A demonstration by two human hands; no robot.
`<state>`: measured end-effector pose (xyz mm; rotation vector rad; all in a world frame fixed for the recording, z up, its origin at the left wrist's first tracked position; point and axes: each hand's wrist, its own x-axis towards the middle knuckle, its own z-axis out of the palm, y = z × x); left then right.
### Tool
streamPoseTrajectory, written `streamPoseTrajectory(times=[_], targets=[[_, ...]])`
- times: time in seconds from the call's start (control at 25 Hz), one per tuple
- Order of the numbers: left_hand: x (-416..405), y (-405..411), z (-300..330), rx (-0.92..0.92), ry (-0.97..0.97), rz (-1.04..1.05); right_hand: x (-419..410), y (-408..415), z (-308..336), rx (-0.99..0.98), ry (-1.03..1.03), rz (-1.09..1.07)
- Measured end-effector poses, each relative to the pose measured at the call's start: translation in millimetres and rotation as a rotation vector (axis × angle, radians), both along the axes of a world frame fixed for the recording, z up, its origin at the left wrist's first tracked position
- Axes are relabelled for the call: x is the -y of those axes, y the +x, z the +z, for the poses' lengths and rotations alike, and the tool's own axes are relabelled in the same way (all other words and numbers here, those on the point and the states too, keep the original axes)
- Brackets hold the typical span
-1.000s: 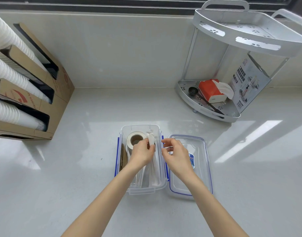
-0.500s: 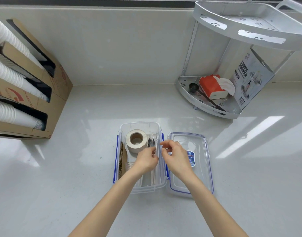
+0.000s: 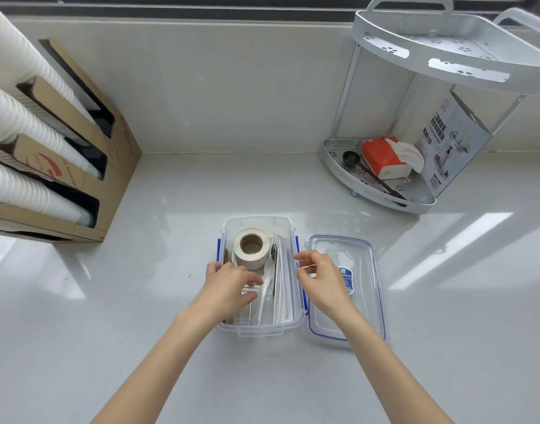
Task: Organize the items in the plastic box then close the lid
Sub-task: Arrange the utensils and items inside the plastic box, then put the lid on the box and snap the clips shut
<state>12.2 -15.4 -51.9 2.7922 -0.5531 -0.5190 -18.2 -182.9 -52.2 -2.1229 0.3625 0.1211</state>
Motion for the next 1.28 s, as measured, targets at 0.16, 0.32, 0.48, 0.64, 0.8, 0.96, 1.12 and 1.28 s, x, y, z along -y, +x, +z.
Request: streamPoseTrajectory(times=[0.16,0.32,0.48,0.64,0.8,0.96,1.12,1.28], targets=[[-1,-8,-7,0.077,-0.037,0.017,1,-8,-1,-0.05,0.02,0.014],[0,-10,-10,0.157,-0.075,0.061,1,-12,-1,-0.058,0.024,0.023],[2,-11,-10,0.166,-0.088,0.072,1,-14,-1,-0.056,0.037,0.027],[3,-9,-6,0.183,-0.122,0.089,1,-15,-1,-0.057,0.037,0.036],[19,-12,8,0.223,-0.296,0.085,9,-20,3,-0.056,0.04,-0.003],[55,-16,19,0.169,-0.483,0.047,34,-29,3,-0.047,0.002,-0.066],[93,-26,13,0.091,-0.487,0.026,64,-37,-2,-0.077,-0.06,-0.105],[126,-36,-1,-0.042,-0.421,0.044,86,-41,-10,-0.16,-0.119,-0.114]])
